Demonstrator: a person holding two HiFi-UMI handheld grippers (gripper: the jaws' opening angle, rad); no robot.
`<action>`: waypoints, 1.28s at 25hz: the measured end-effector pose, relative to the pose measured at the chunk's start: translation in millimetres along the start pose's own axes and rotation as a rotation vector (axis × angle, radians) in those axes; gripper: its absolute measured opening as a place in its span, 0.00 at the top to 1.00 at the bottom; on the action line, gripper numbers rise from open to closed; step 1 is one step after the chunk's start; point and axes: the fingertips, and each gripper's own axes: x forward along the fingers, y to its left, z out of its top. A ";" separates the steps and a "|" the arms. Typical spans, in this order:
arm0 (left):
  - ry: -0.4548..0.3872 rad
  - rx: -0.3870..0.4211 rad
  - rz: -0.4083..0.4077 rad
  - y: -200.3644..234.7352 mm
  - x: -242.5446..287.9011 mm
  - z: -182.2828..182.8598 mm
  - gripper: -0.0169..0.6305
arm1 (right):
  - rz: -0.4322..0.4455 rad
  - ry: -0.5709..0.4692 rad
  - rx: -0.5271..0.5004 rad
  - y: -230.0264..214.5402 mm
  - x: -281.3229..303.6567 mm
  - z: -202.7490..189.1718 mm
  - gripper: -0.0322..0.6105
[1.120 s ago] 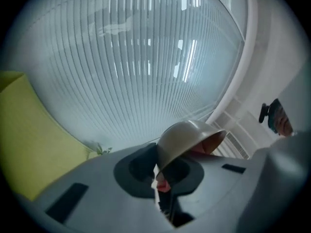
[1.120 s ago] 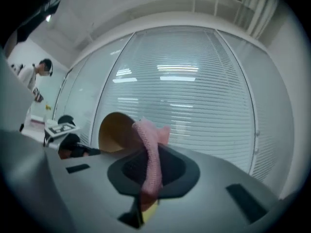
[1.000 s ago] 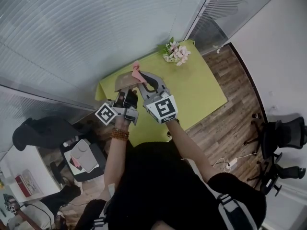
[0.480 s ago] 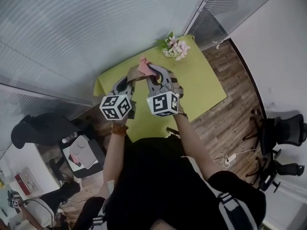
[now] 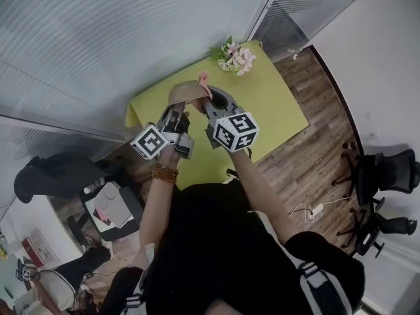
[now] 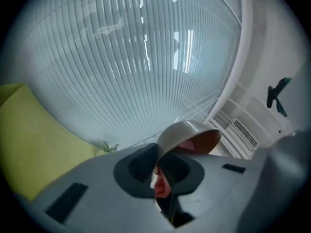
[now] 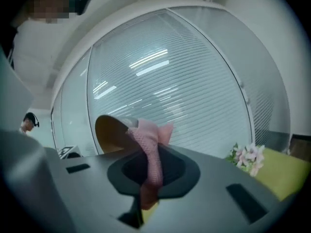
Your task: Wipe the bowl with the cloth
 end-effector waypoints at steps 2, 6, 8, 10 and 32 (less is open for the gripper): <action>0.054 0.038 -0.001 0.4 6.1 -7.1 0.94 | 0.015 0.040 0.008 -6.8 0.2 -4.4 0.92; 0.256 0.353 0.082 4.7 12.9 -33.5 0.81 | -0.082 0.127 -0.192 -36.0 -9.6 -10.5 0.92; 0.318 0.509 0.150 10.7 12.0 -37.4 0.74 | -0.127 0.171 -0.371 -42.6 -14.8 -10.5 0.92; 0.373 0.656 0.210 17.8 11.3 -42.7 0.79 | -0.141 0.203 -0.545 -36.5 -16.3 -9.3 0.91; 0.147 0.245 0.081 2.3 -11.3 -17.9 0.77 | -0.002 0.065 -0.240 10.7 -11.6 -3.8 0.92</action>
